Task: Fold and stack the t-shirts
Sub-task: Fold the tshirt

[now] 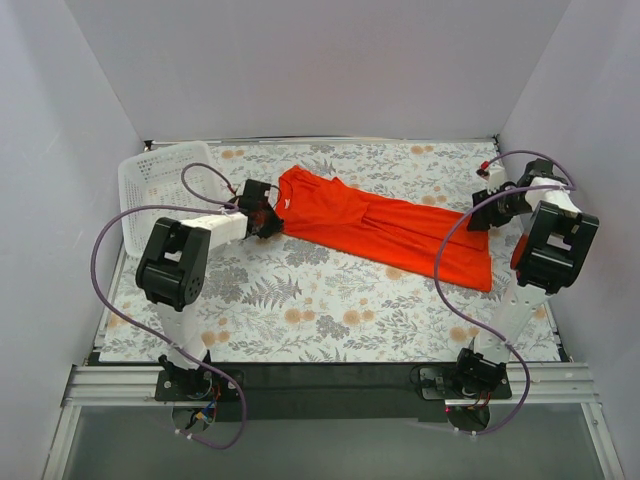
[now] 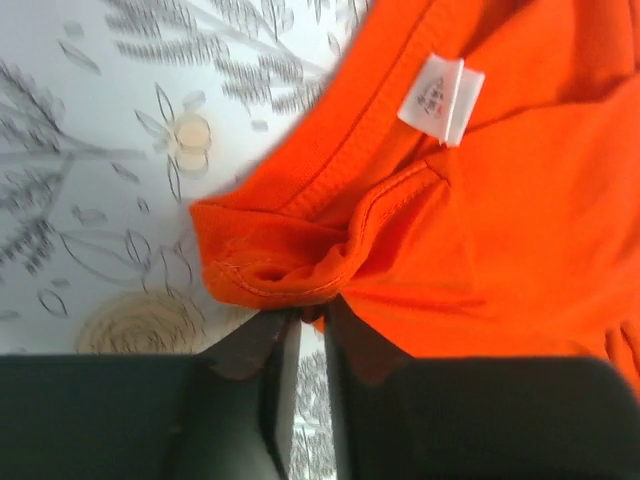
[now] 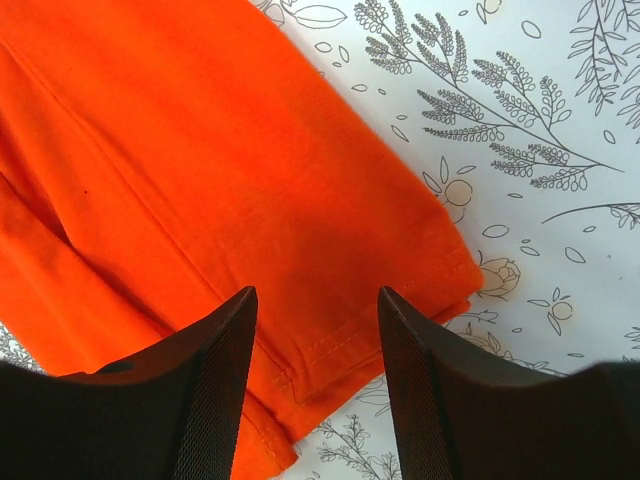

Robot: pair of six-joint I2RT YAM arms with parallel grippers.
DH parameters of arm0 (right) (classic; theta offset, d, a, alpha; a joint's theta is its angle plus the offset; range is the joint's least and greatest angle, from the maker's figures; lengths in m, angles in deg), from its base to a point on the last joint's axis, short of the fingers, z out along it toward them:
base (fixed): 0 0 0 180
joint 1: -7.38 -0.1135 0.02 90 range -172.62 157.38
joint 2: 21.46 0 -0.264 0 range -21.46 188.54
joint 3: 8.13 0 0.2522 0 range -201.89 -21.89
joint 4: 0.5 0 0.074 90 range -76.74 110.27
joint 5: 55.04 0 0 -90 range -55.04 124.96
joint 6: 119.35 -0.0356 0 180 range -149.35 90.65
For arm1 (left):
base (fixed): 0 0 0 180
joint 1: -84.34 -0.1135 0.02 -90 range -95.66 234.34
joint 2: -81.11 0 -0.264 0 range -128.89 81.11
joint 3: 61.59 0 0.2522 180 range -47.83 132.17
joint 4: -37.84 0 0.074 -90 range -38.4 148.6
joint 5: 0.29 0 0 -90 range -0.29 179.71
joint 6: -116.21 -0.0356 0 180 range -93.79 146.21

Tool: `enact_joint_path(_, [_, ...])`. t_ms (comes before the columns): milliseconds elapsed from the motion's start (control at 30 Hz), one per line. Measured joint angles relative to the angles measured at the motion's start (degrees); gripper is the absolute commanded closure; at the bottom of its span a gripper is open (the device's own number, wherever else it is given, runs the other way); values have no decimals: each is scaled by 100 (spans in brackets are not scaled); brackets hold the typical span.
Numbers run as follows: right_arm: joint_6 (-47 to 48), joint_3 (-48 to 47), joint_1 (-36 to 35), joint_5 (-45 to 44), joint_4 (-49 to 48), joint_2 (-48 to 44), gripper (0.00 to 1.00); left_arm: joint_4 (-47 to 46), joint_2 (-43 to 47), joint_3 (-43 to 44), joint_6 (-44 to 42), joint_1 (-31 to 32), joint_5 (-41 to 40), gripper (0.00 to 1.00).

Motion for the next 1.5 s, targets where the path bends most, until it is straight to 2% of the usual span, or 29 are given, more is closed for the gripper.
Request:
enact_joint_path(33, [9, 35, 0, 0, 17, -28, 51, 76, -63, 101, -63, 2, -105, 90])
enact_joint_path(167, [52, 103, 0, 0, 11, -177, 51, 426, -380, 704, -481, -2, -682, 92])
enact_joint_path(333, [70, 103, 0, 48, 2, -369, 51, 901, -990, 1794, -1117, -103, -1189, 87])
enact_joint_path(433, [72, 103, -28, 114, -4, -389, 51, 1091, -1545, 2671, -1480, -234, -1325, 73])
enact_joint_path(500, [72, 103, -61, 133, -4, -389, 50, 1296, -1906, 3265, -1696, -321, -1390, 57])
enact_joint_path(533, [70, 103, -85, 149, -11, -389, 50, 1384, -2085, 3569, -1816, -354, -1388, 52])
enact_joint_path(633, [59, 103, -251, 188, -22, -376, 49, 1578, -2413, 4260, -2105, -439, -1239, 46])
enact_joint_path(733, [57, 13, -503, 247, -31, -260, 49, 1596, -2304, 4354, -2291, -474, -927, 43])
enact_joint_path(800, [46, -153, -691, 264, -37, -37, 49, 1508, -2052, 4190, -2396, -468, -581, 41])
enact_joint_path(900, [33, -319, -927, 269, -111, 306, 49, 1412, -1279, 3499, -2492, -452, -57, 40])
enact_joint_path(1167, [39, -304, -1060, 76, -140, 479, 55, 549, 1722, 713, -2511, -442, 1268, 37])
enact_joint_path(1367, [90, -214, -999, -48, -181, 457, 56, 356, 3003, -1036, -2269, -439, 2065, 37])
enact_joint_path(1467, [125, -177, -957, -87, -205, 435, 66, 367, 3355, -1565, -2124, -407, 2391, 38])
enact_joint_path(1500, [149, -155, -938, -98, -212, 426, 79, 339, 3449, -1703, -2065, -389, 2487, 38])
